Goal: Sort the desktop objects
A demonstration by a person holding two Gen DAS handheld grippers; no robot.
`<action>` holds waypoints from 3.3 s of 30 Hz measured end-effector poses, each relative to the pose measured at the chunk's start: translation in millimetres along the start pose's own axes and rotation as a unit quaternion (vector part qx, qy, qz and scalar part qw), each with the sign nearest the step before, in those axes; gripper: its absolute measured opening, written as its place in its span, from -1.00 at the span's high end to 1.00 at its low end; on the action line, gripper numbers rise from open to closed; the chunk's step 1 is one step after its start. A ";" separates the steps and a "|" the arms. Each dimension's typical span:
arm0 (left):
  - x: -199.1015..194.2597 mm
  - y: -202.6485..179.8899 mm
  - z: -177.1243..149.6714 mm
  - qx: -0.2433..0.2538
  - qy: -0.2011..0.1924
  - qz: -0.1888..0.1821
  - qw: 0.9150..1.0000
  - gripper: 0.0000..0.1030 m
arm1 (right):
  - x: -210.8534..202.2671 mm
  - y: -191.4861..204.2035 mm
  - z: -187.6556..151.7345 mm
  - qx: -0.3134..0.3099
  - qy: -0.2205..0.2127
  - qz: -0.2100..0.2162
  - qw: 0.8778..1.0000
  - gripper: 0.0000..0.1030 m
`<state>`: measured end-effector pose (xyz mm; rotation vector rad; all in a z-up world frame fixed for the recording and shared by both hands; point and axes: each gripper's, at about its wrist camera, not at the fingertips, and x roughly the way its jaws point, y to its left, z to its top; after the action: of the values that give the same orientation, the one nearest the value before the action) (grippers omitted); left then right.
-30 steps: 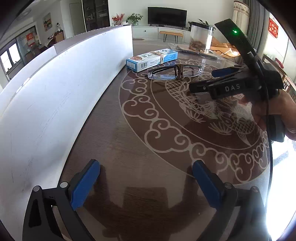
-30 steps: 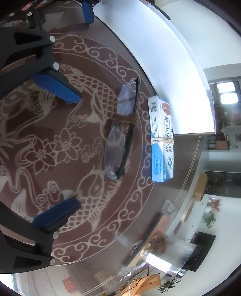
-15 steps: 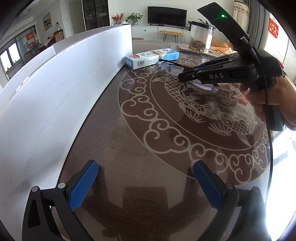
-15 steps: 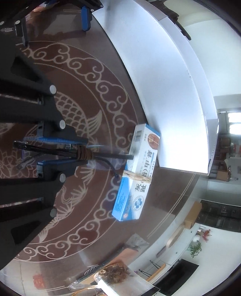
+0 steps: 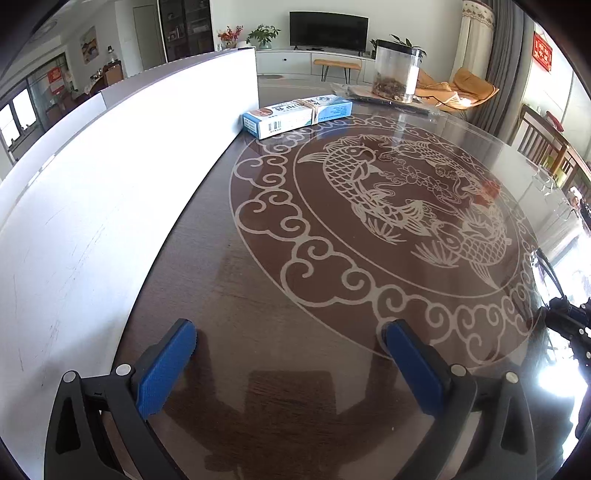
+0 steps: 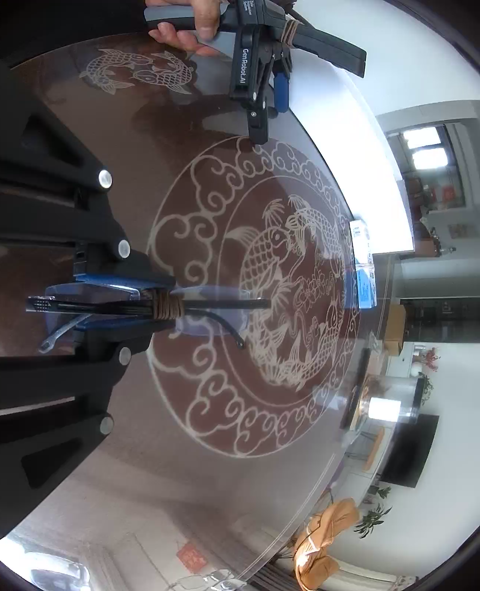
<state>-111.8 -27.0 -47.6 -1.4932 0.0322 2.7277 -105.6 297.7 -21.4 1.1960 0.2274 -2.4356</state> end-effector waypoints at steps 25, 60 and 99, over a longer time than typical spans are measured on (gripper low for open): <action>142.7 -41.1 246.9 0.129 0.005 0.053 0.990 -1.00 | -17.0 -17.5 -20.7 0.081 -0.016 0.002 0.997 0.69; -28.7 -64.2 -40.2 0.051 -0.020 -0.020 0.998 -0.91 | -22.0 12.6 -26.0 0.075 -0.016 -0.071 0.994 -0.72; -23.1 -63.8 -37.0 0.049 -0.010 -0.030 0.998 -1.00 | -9.3 13.3 -27.2 0.068 0.023 -0.076 0.995 -1.00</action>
<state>-65.8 35.1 -48.3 -1.4184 0.1170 2.6514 -75.3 297.2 -30.4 1.3382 0.1743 -2.5923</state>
